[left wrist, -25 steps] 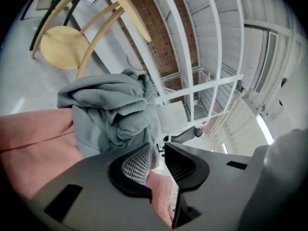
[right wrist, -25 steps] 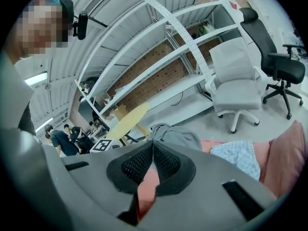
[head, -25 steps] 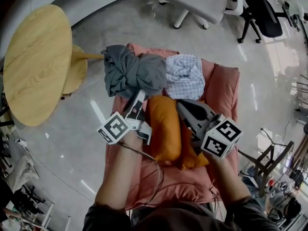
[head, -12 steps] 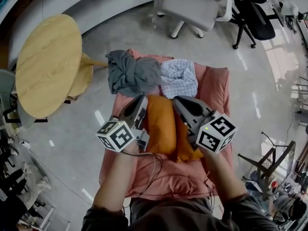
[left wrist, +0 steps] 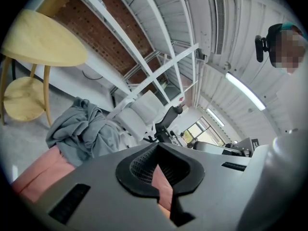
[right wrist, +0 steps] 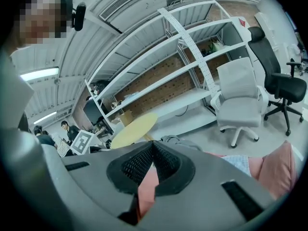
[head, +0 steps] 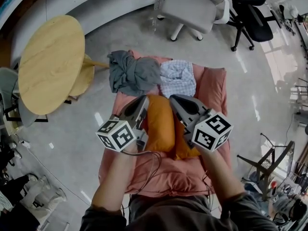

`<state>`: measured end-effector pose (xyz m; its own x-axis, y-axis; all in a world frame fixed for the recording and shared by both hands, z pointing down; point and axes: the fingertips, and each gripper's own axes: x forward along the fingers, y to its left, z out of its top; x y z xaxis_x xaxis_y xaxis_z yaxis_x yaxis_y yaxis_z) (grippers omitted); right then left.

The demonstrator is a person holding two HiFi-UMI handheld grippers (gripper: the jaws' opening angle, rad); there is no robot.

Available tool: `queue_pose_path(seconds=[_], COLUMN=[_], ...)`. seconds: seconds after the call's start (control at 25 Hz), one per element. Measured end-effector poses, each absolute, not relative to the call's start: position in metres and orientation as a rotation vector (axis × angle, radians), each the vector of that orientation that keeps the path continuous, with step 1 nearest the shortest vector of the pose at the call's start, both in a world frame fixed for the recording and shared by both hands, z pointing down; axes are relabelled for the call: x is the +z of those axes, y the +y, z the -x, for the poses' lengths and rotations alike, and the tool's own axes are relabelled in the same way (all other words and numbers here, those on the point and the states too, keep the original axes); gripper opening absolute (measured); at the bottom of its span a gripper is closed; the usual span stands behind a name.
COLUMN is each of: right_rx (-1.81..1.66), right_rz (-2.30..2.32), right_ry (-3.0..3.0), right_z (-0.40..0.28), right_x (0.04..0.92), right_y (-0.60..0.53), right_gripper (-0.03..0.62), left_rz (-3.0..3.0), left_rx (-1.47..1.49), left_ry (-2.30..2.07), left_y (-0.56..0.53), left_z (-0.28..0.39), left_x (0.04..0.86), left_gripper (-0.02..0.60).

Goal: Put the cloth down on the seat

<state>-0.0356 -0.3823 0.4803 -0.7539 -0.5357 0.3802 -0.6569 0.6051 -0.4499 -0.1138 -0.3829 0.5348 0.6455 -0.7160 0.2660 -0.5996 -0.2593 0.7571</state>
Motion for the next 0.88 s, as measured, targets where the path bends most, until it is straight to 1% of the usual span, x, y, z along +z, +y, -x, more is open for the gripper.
queue_pose_path(seconds=[0.88], right_rx=[0.888], right_rz=[-1.021], right_ry=[-2.586], right_z=[0.038], right_x=[0.481], right_y=[-0.389], right_gripper=[0.015], left_rz=[-1.946], left_rx=[-0.162], left_ry=[-0.999], left_y=[-0.393], left_z=[0.115], left_x=[0.531], left_gripper=[0.009])
